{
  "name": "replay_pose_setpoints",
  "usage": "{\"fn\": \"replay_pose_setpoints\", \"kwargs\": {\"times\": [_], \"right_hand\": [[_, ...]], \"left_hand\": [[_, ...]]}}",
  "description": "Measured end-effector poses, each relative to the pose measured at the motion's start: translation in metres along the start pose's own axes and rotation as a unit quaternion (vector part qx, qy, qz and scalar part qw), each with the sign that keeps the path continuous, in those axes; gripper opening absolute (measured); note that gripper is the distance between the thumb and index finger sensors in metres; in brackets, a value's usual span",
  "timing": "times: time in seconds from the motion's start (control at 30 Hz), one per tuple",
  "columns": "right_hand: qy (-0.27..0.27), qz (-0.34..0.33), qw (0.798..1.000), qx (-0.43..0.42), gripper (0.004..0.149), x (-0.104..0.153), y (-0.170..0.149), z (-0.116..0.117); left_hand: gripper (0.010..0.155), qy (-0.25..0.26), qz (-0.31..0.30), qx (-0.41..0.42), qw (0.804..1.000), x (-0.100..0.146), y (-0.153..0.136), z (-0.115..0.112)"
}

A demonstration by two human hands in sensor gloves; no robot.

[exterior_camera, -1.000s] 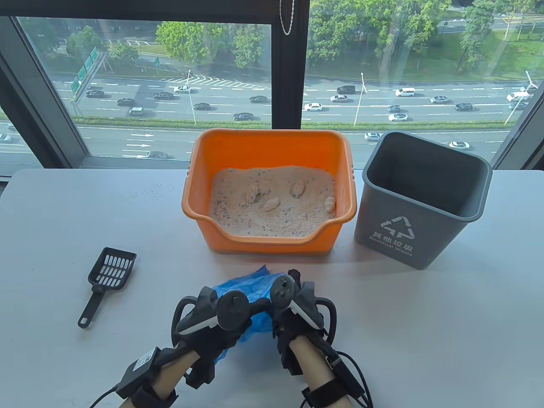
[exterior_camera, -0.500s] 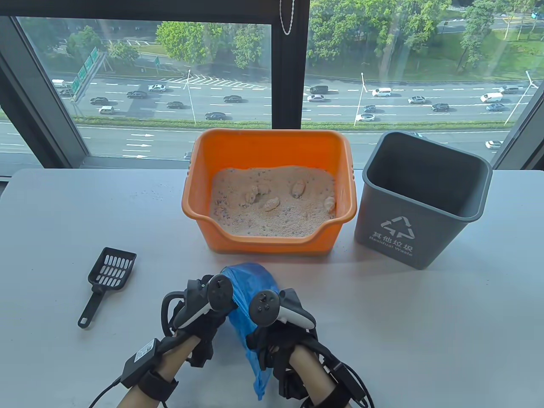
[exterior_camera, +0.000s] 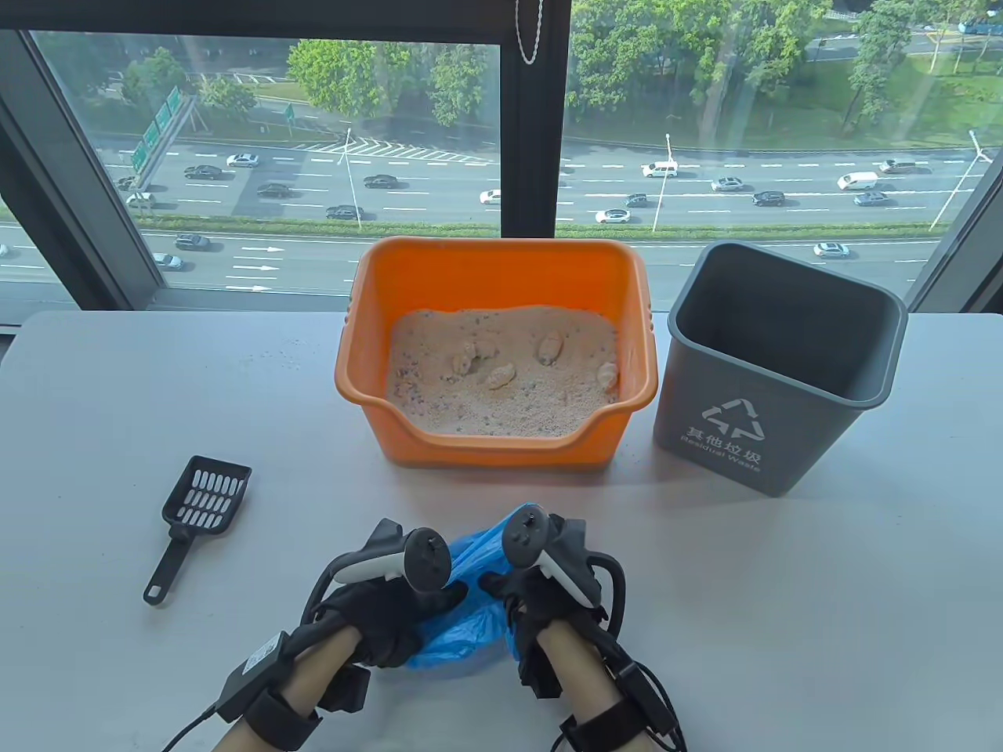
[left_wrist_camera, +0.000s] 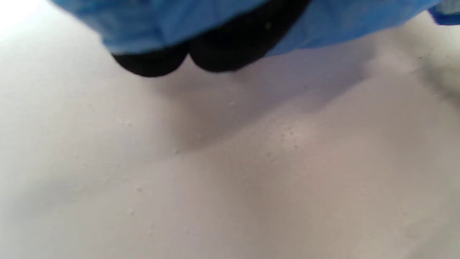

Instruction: Scoop cat litter

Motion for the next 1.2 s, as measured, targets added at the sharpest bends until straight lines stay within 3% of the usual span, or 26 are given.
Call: {"fn": "replay_pose_setpoints", "kwargs": {"times": [0.07, 0.1, 0.17, 0.23, 0.27, 0.33, 0.5, 0.57, 0.63, 0.7, 0.8, 0.9, 0.97, 1.07, 1.2], "right_hand": [[0.035, -0.016, 0.999, 0.025, 0.091, -0.005, 0.000, 0.008], [0.039, -0.041, 0.998, -0.015, 0.088, -0.005, 0.000, 0.007], [0.018, -0.062, 0.997, -0.047, 0.067, -0.003, -0.003, 0.001], [0.077, -0.070, 0.994, -0.039, 0.067, 0.001, -0.008, 0.007], [0.084, -0.073, 0.993, -0.036, 0.071, 0.002, -0.009, 0.008], [0.078, -0.075, 0.994, -0.029, 0.073, 0.002, -0.009, 0.009], [0.069, -0.072, 0.995, -0.018, 0.077, 0.001, -0.007, 0.010], [0.069, -0.073, 0.995, -0.020, 0.079, 0.001, -0.009, 0.011], [0.068, -0.073, 0.995, -0.021, 0.079, 0.001, -0.010, 0.011], [0.070, -0.072, 0.995, -0.024, 0.080, 0.001, -0.010, 0.011], [0.071, -0.071, 0.995, -0.025, 0.080, 0.002, -0.011, 0.010], [0.073, -0.069, 0.995, -0.027, 0.081, 0.002, -0.011, 0.009], [0.075, -0.068, 0.994, -0.027, 0.081, 0.003, -0.011, 0.010], [0.078, -0.068, 0.994, -0.030, 0.082, 0.002, -0.012, 0.010], [0.081, -0.066, 0.994, -0.033, 0.083, 0.002, -0.011, 0.010]], "left_hand": [[0.086, -0.002, 0.018, 0.001, 1.000, 0.001, -0.007, 0.001], [0.087, 0.015, 0.031, 0.005, 0.999, 0.003, -0.016, 0.005], [0.085, 0.045, 0.051, 0.027, 0.997, 0.011, -0.032, 0.014], [0.076, 0.132, 0.066, 0.057, 0.987, 0.025, -0.051, 0.032], [0.071, 0.142, 0.062, 0.072, 0.985, 0.029, -0.054, 0.036], [0.058, 0.229, 0.060, 0.084, 0.968, 0.045, -0.065, 0.049], [0.040, 0.309, 0.054, 0.112, 0.943, 0.071, -0.081, 0.058], [0.045, 0.307, 0.007, 0.154, 0.939, 0.081, -0.086, 0.060], [0.052, 0.350, 0.023, 0.175, 0.920, 0.105, -0.095, 0.066], [0.057, 0.393, 0.071, 0.147, 0.905, 0.131, -0.103, 0.073], [0.069, 0.415, 0.160, 0.089, 0.891, 0.165, -0.114, 0.076], [0.076, 0.413, 0.285, 0.075, 0.862, 0.203, -0.142, 0.072], [0.081, 0.403, 0.369, 0.108, 0.830, 0.229, -0.168, 0.059], [0.089, 0.353, 0.439, 0.144, 0.813, 0.241, -0.194, 0.035], [0.093, 0.245, 0.536, 0.136, 0.797, 0.238, -0.219, 0.007]]}}
Point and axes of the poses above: the tracker on the back of each hand, its own y axis roughly to the thumb side, its own x axis roughly from the fingertips to the wrist, z = x × y, the point moved 5 cm from there along -x, roughly from the wrist to the fingertips, and after that the axes turned 15 degrees about -z, right-handed, at the moved point
